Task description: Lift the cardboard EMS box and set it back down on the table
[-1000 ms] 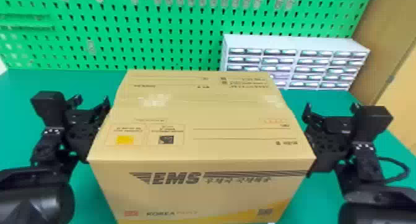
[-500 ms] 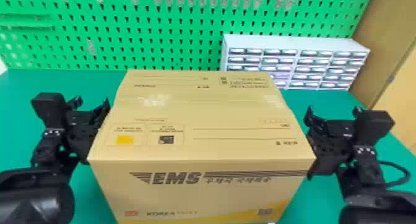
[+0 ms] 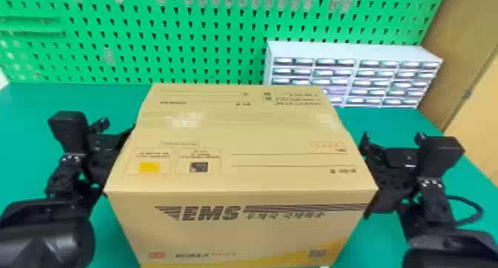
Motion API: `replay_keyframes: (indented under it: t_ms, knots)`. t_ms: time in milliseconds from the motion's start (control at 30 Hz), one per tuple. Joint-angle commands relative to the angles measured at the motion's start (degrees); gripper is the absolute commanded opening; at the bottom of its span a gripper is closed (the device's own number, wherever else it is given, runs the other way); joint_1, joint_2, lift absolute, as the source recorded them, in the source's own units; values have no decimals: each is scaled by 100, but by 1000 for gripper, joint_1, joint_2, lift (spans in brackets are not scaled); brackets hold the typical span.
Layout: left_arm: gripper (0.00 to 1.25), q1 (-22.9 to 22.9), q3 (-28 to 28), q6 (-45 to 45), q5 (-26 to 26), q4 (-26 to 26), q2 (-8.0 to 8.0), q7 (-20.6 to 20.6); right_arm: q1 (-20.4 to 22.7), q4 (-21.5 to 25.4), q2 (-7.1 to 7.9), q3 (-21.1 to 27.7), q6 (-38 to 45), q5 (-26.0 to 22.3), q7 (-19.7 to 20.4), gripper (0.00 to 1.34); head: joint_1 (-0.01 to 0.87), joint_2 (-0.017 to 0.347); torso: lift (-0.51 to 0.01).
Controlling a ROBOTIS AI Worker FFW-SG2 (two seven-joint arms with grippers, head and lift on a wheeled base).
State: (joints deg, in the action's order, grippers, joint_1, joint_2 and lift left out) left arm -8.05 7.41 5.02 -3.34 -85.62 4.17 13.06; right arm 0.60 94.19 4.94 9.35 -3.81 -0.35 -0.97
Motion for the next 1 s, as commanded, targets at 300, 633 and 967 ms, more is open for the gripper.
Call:
replay_keyframes:
  t_ms: [300,633,967]
  knots:
    - [762,-127,-495,201,-238,134,-4,205,-139,-121,51,-390,-76,-61,0,1310,678,-14,-89]
    - [762,-179,-478,201,-282,134,-4,258,-165,-121,51,-399,-102,-35,0,1310,678,-14,-89]
    - [761,-408,-557,192,-334,116,-4,355,-341,-42,69,-478,-111,-35,0,1310,678,-14,-89]
